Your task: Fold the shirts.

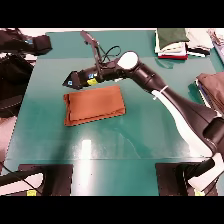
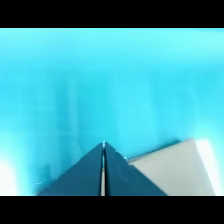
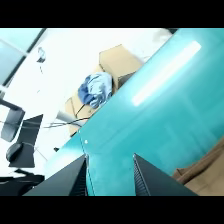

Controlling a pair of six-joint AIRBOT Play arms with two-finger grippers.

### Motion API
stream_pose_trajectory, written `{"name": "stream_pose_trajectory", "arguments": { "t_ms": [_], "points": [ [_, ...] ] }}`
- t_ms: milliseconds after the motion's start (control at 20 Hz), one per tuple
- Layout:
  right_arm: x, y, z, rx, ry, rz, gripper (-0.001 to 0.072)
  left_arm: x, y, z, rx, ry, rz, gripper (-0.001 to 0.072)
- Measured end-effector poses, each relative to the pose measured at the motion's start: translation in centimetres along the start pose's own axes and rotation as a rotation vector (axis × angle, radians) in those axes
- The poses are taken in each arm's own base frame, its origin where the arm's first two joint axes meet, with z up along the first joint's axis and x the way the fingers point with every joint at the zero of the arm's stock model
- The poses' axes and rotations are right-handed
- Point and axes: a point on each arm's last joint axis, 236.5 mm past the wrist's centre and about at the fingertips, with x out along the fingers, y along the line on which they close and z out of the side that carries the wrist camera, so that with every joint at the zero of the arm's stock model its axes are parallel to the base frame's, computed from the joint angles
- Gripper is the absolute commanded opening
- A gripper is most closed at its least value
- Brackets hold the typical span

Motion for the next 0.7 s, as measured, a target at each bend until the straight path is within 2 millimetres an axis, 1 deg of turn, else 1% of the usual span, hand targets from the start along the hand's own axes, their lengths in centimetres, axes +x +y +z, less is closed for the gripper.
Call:
{"name": "stream_pose_trajectory", "arguments": {
  "t_ms": [50, 100, 200, 250, 300, 350, 450, 550, 600, 650, 700],
  "points": [
    [0.0, -0.5, -0.3, 0.001, 0.02, 0.002, 0.0344, -0.6, 0.2, 0.3, 0.006, -0.009, 0.004, 0.003],
    [-0.6, -1.5, -0.4, 0.003, 0.041, -0.004, 0.0334, -1.1, 0.3, 0.2, 0.01, -0.004, 0.008, 0.003],
    [-2.6, -4.3, -1.0, 0.019, 0.097, -0.033, 0.0327, -1.7, 0.5, 0.1, 0.016, -0.001, 0.014, 0.003],
    [-3.9, -5.9, -1.4, 0.034, 0.126, -0.055, 0.0299, -1.8, 0.5, 0.0, 0.019, 0.003, 0.012, 0.003],
    [-5.5, -7.9, -2.0, 0.064, 0.153, -0.086, 0.0281, -2.0, 0.4, 0.0, 0.022, 0.006, 0.008, 0.003],
    [-7.1, -9.9, -2.8, 0.094, 0.176, -0.123, 0.0281, -2.1, 0.2, -0.1, 0.024, 0.006, 0.002, 0.003],
    [-10.9, -14.1, -4.4, 0.185, 0.196, -0.209, 0.0265, -2.0, -0.5, -0.3, 0.041, 0.012, -0.01, 0.003],
    [-14.7, -18.1, -6.7, 0.297, 0.191, -0.296, 0.0279, -1.9, -1.7, -0.4, 0.063, 0.012, -0.033, 0.003],
    [-16.5, -20.1, -7.5, 0.356, 0.159, -0.337, 0.0463, -1.8, -2.3, -0.5, 0.074, 0.01, -0.044, 0.003],
    [-17.8, -21.8, -8.5, 0.411, 0.131, -0.373, 0.0596, -1.7, -3.1, -0.4, 0.086, 0.005, -0.058, 0.003],
    [-18.9, -23.5, -9.8, 0.469, 0.107, -0.403, 0.06, -1.6, -4.0, -0.4, 0.097, 0.0, -0.073, 0.003]
  ]
}}
